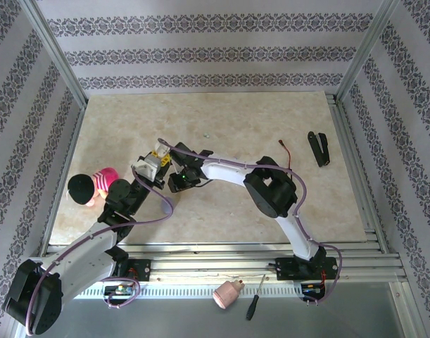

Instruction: Insert the wireless bluetooth earbuds into the charging case

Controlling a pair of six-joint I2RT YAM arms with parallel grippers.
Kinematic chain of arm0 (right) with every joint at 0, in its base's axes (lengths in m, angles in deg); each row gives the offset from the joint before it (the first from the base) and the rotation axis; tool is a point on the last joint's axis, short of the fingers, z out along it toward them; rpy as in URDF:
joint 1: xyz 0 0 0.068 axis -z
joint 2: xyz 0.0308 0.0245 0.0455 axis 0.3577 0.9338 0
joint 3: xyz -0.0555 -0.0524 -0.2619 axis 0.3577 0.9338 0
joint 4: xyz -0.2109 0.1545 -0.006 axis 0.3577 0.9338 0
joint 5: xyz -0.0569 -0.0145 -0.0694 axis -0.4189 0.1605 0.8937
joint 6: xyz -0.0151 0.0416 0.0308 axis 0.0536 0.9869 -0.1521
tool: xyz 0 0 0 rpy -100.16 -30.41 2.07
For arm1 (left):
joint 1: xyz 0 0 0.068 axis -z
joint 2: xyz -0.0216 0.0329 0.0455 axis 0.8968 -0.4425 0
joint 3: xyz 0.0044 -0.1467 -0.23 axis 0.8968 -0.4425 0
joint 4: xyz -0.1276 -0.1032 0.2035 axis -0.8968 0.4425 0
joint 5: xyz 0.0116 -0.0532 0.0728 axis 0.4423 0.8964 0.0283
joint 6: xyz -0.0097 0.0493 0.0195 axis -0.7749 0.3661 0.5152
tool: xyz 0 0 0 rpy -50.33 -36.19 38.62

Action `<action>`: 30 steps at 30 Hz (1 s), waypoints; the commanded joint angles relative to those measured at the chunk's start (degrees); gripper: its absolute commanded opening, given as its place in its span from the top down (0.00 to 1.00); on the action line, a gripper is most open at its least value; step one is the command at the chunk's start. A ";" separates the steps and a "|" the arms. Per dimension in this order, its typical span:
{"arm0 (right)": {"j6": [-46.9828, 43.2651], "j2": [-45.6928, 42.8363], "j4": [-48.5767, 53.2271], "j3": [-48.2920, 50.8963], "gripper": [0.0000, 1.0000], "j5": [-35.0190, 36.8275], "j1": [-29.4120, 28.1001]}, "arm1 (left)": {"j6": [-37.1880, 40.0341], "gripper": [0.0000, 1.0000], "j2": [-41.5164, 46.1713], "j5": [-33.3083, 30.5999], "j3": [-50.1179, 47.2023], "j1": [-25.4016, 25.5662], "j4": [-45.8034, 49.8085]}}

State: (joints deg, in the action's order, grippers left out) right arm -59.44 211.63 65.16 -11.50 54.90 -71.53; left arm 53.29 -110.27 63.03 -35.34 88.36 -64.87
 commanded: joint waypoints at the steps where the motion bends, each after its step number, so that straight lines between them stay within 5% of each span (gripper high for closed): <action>1: -2.01 1.31 3.33 -1.23 0.68 0.10 -1.19 | 0.92 1.00 0.23 0.26 -0.12 -0.27 -1.17; 15: -3.69 -3.17 2.67 2.63 0.77 3.61 -0.46 | 0.69 1.00 0.74 2.53 -0.13 -0.30 -1.50; 30: -15.29 -23.03 3.14 28.32 0.76 4.99 8.38 | 1.00 1.00 0.94 7.81 -0.58 -0.32 -4.44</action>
State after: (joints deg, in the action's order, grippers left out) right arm -71.07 191.65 66.17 13.43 58.81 -64.03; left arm 53.69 -110.01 69.48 -35.45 88.36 -65.57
